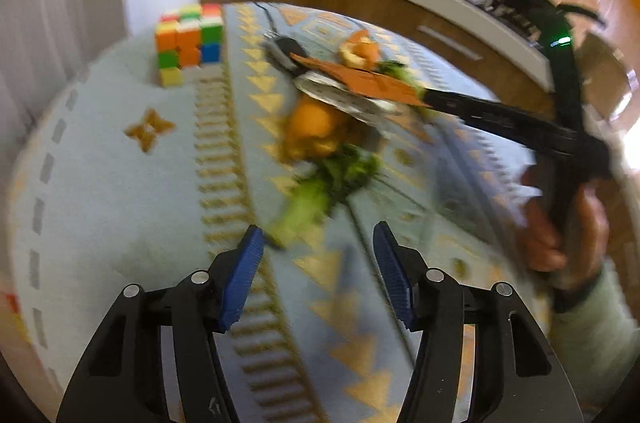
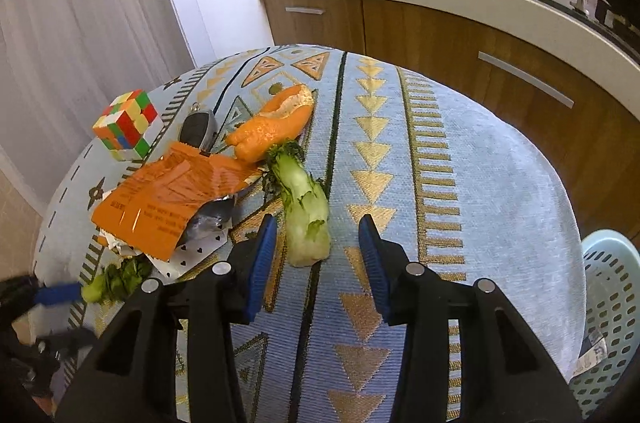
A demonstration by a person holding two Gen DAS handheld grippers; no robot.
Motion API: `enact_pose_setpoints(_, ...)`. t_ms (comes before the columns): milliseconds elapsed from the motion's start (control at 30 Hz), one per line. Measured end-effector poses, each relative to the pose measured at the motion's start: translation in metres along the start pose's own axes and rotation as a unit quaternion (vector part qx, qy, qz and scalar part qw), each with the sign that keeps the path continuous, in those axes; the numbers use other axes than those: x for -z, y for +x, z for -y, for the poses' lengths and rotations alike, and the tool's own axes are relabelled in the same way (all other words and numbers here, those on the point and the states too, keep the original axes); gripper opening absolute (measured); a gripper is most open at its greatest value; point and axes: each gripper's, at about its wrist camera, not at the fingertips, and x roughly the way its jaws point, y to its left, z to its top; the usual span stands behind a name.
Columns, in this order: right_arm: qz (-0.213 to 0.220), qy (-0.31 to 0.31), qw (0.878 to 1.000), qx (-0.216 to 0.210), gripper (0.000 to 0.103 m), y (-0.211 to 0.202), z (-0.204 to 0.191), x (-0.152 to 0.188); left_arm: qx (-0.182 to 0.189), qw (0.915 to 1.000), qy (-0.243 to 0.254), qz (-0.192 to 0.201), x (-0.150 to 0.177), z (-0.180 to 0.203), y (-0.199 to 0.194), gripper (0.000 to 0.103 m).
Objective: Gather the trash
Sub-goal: 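Grasp the green vegetable stalk with right gripper while left grasps another stalk, then carry both vegetable stalks to the blue basket and release them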
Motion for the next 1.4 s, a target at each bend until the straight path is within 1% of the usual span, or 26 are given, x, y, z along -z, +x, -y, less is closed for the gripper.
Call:
enact_pose_setpoints(100,0.001,-0.010,1.000,0.001,0.039,0.001,-0.004,-0.001,-0.020,0.9998,0.010,0.002,-0.010,-0.001,0.009,0.055)
enact_pose_setpoints(200,0.001,-0.007,1.000,0.004,0.039,0.003,-0.003,-0.004,-0.016,0.9996,0.023,0.000,-0.018,0.004,0.017,0.055)
enact_pose_setpoints(233,0.000,-0.007,1.000,0.004,0.039,0.004,-0.003,-0.005,-0.014,0.9996,0.026,-0.001,-0.019,0.006,0.018,0.051)
enact_pose_setpoints(267,-0.001,-0.007,1.000,0.004,0.039,0.006,-0.003,-0.007,-0.011,0.9995,0.031,-0.003,-0.020,0.010,0.021,0.044)
enact_pose_setpoints(300,-0.005,-0.008,1.000,0.003,0.039,0.008,-0.003,-0.008,-0.014,0.9993,0.035,-0.006,-0.022,0.016,0.024,0.042)
enact_pose_setpoints(333,-0.009,-0.010,1.000,0.001,0.039,0.011,-0.004,-0.010,-0.030,0.9986,0.043,-0.005,-0.022,0.020,0.026,0.036)
enact_pose_setpoints(367,-0.012,-0.014,1.000,0.000,0.039,0.013,-0.005,-0.011,-0.038,0.9981,0.048,-0.005,-0.020,0.020,0.025,0.029)
enact_pose_setpoints(400,-0.014,-0.020,1.000,0.000,0.039,0.015,-0.007,-0.012,-0.039,0.9980,0.050,-0.003,-0.020,0.022,0.024,0.025)
enact_pose_setpoints(433,-0.015,-0.023,1.000,0.001,0.039,0.016,-0.008,-0.013,-0.032,0.9985,0.045,-0.002,-0.019,0.020,0.022,0.019)
enact_pose_setpoints(467,-0.017,-0.027,0.999,0.002,0.039,0.017,-0.010,-0.014,-0.012,0.9995,0.030,-0.003,-0.018,0.016,0.018,0.016)
enact_pose_setpoints(500,-0.020,-0.030,0.999,0.003,0.039,0.019,-0.011,-0.015,-0.002,0.9998,0.022,-0.001,-0.016,0.014,0.015,0.016)
enact_pose_setpoints(600,-0.036,-0.036,0.999,0.009,0.039,0.028,-0.014,-0.017,0.004,0.9999,0.013,0.010,-0.011,0.014,0.006,0.016)
enact_pose_setpoints(633,-0.037,-0.038,0.999,0.011,0.033,0.029,-0.015,-0.017,0.006,0.9999,0.010,0.012,-0.010,0.015,0.004,0.016)
enact_pose_setpoints(700,-0.039,-0.047,0.998,0.017,0.024,0.030,-0.018,-0.016,0.015,0.9997,0.007,0.018,-0.009,0.019,-0.002,0.016)
enact_pose_setpoints(733,-0.038,-0.049,0.998,0.025,0.023,0.030,-0.018,-0.015,0.020,0.9995,0.008,0.021,-0.007,0.021,-0.006,0.016)
enact_pose_setpoints(800,-0.034,-0.045,0.998,0.008,0.022,0.024,-0.016,-0.013,0.022,0.9993,0.011,0.028,-0.007,0.028,-0.011,0.016)
enact_pose_setpoints(867,-0.024,-0.039,0.999,0.005,0.022,0.014,-0.014,-0.009,0.024,0.9991,0.014,0.031,-0.007,0.035,-0.015,0.016)
enact_pose_setpoints(967,-0.006,-0.032,0.999,0.007,0.022,-0.009,-0.006,-0.001,0.040,0.9983,0.025,0.034,-0.007,0.048,-0.020,0.016)
enact_pose_setpoints(1133,0.030,-0.020,0.999,0.031,0.022,-0.058,0.013,0.013,0.048,0.9967,0.046,0.048,-0.011,0.074,-0.030,0.016)
enact_pose_setpoints(1200,0.045,-0.008,0.998,0.040,0.022,-0.082,0.027,0.022,0.055,0.9954,0.056,0.055,-0.013,0.088,-0.036,0.016)
enact_pose_setpoints(1400,0.067,0.031,0.994,0.076,0.022,-0.134,0.070,0.045,0.084,0.9903,0.082,0.074,-0.024,0.133,-0.041,0.016)
